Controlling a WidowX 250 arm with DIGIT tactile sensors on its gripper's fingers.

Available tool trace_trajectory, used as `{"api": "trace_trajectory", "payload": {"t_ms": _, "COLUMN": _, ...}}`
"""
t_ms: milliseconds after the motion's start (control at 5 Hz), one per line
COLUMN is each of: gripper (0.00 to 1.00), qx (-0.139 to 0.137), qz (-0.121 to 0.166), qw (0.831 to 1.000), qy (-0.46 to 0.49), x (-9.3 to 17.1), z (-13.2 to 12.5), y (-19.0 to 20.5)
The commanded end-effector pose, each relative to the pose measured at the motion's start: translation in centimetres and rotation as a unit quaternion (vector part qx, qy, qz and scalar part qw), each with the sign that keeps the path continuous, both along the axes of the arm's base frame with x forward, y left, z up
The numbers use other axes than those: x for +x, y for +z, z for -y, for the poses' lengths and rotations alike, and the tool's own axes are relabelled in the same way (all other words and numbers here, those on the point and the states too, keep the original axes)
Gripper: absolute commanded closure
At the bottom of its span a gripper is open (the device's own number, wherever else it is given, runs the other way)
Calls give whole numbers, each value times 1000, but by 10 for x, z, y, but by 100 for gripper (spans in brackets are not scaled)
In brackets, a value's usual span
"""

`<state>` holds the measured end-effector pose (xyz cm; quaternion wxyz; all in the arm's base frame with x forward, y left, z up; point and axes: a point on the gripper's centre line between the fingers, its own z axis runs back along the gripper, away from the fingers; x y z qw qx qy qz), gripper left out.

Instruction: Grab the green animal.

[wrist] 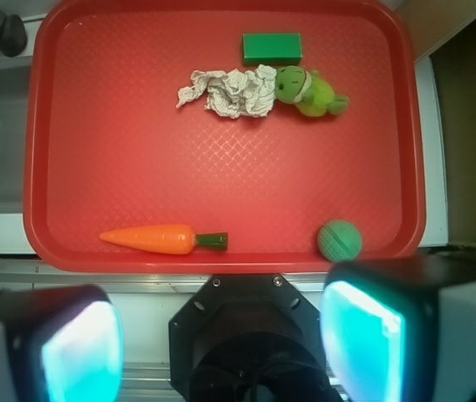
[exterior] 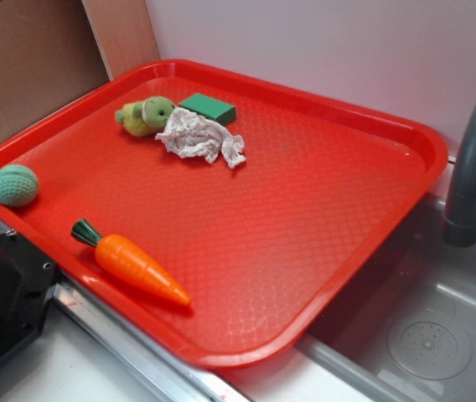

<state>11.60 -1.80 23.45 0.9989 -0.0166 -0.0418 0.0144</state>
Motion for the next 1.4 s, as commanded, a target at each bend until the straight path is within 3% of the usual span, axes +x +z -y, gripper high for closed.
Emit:
{"api": "trace_trajectory", "payload": {"t_ms": 0, "gripper": 0, "qx": 0, "qz": 0, "qw": 1000, "qy": 0, "x": 0, "z": 0, "y": 0}}
{"api": "trace_trajectory", "payload": {"t_ms": 200, "gripper": 0, "qx": -4, "qz": 8, "qw": 1000, "qy": -6, "x": 11, "z": -9, "y": -8}}
{"api": "trace_trajectory", "payload": {"t_ms": 600, "gripper": 0, "qx": 23, "qz": 44, "qw": 994, "qy": -96, "x": 35, "z": -44, "y": -22}}
{"api": "trace_trajectory", "payload": {"t_ms": 1000, "gripper": 0, "qx": 69, "qz": 83, "qw": 963, "qy": -246, "x": 69, "z": -75, "y": -52}}
{"api": "trace_trajectory", "payload": {"t_ms": 1200, "gripper": 0, "qx": 88, "qz": 116, "qw": 937, "qy": -319, "x": 91, "z": -84, "y": -69}}
